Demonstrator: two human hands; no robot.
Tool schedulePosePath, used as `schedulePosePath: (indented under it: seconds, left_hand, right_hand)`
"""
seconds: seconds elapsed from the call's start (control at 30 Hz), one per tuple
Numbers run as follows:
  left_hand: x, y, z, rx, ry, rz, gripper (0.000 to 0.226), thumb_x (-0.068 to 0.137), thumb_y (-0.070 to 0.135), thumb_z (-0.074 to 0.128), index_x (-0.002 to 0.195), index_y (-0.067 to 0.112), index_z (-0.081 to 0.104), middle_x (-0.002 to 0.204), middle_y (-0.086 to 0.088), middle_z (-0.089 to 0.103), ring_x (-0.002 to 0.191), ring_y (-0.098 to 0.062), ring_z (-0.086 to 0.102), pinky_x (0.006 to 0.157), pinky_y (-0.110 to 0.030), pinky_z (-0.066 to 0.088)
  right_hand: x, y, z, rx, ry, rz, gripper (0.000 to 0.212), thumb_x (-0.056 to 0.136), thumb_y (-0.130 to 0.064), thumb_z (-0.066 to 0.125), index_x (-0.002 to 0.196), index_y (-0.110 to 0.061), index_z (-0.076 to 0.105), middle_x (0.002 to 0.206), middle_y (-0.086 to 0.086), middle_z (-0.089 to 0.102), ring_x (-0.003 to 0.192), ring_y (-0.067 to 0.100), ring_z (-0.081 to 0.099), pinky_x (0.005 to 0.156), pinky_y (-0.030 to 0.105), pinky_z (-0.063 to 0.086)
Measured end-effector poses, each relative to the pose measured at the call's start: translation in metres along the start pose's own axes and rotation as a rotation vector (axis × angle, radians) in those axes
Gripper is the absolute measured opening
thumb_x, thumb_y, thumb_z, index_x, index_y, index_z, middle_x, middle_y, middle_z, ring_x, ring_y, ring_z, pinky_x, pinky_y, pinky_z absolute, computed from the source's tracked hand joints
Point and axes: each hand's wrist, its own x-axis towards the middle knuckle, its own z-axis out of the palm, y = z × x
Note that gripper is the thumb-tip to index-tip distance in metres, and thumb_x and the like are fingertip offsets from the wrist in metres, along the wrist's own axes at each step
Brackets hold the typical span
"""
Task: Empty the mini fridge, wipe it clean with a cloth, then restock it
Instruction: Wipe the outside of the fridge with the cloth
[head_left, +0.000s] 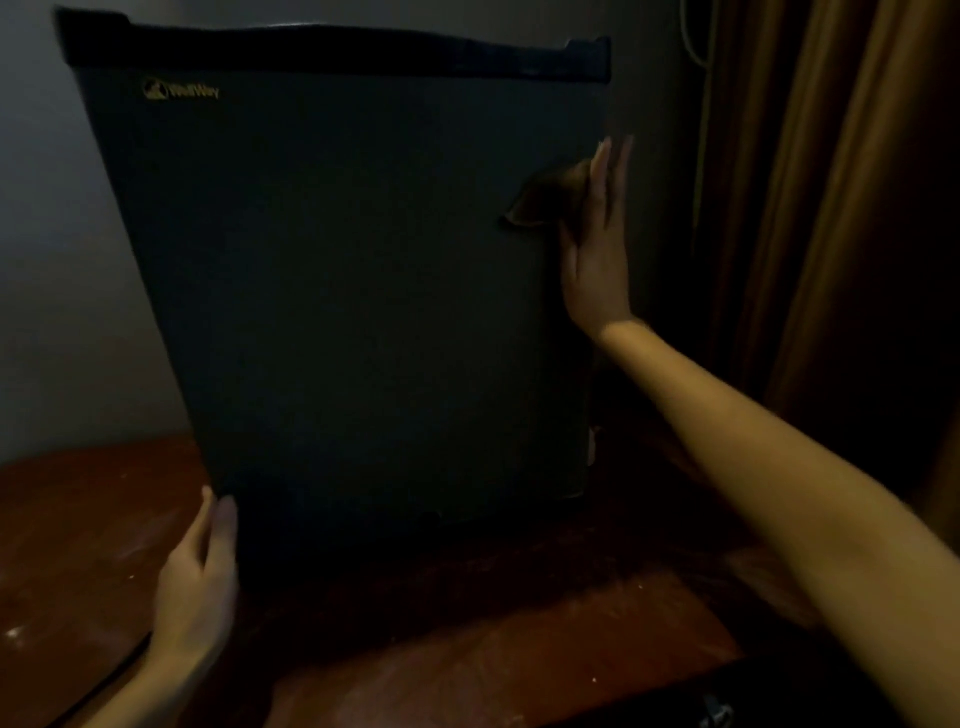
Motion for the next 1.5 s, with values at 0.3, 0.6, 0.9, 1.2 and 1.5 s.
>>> schedulePosePath:
  seconds: [0.3,0.6,0.9,1.2,1.5]
  left_hand:
    - [-0.015,0.028,-0.001,0.032,-0.071,-0.149,0.086,0.079,0.067,0.028,0.154,0.025,0.018,0.080,-0.020,0.060,0.055,-0.025,0.048,0.043,-0.022,0.031]
    - [-0.055,0.045,0.017,0.269,-0.007,0.299,0.076,0.096,0.011,0.053,0.153,0.023,0.004,0.160,0.012,-0.002,0.148,-0.009,0.004,0.113,-0.024,0.015]
    - [-0.040,0.138,0.142,0.639,-0.706,1.235,0.063,0.095,0.015,0.048,0.151,0.026,0.023,0.161,0.009,0.002,0.147,-0.004,-0.009,0.122,-0.033,0.004]
    - [-0.015,0.234,0.234,1.415,-0.699,1.463,0.046,0.099,0.028,0.039,0.144,0.017,0.040,0.155,-0.006,0.030,0.148,-0.022,0.010,0.106,-0.047,-0.024]
    - [-0.023,0.233,0.283,1.798,-0.691,1.382,0.033,0.100,0.034,0.042,0.121,0.014,0.059,0.131,-0.008,0.056,0.124,-0.024,0.046,0.111,-0.040,0.023]
  right_hand:
    - [-0.225,0.043,-0.002,-0.377,-0.410,-0.119,0.089,0.092,-0.024,0.052,0.154,-0.025,-0.011,0.159,0.005,-0.024,0.148,0.027,-0.016,0.119,0.052,0.013]
    - [-0.173,0.036,-0.081,-0.392,-0.806,0.020,0.084,0.094,-0.020,0.056,0.151,-0.042,-0.002,0.160,-0.003,-0.009,0.148,0.022,-0.002,0.116,0.039,0.021]
    - [-0.160,0.016,-0.089,0.947,-0.030,1.547,0.033,0.098,-0.034,0.046,0.100,-0.010,0.069,0.100,0.013,0.070,0.098,0.027,0.061,0.095,0.040,0.043]
    - [-0.179,0.058,-0.099,0.693,-0.138,1.535,0.018,0.094,-0.013,0.057,0.111,-0.010,0.063,0.115,0.016,0.065,0.086,0.021,0.061,0.069,0.030,0.049]
    - [-0.181,0.050,-0.096,0.990,0.017,1.687,0.037,0.097,-0.037,0.050,0.098,-0.006,0.070,0.081,0.014,0.073,0.088,0.029,0.062,0.078,0.037,0.049]
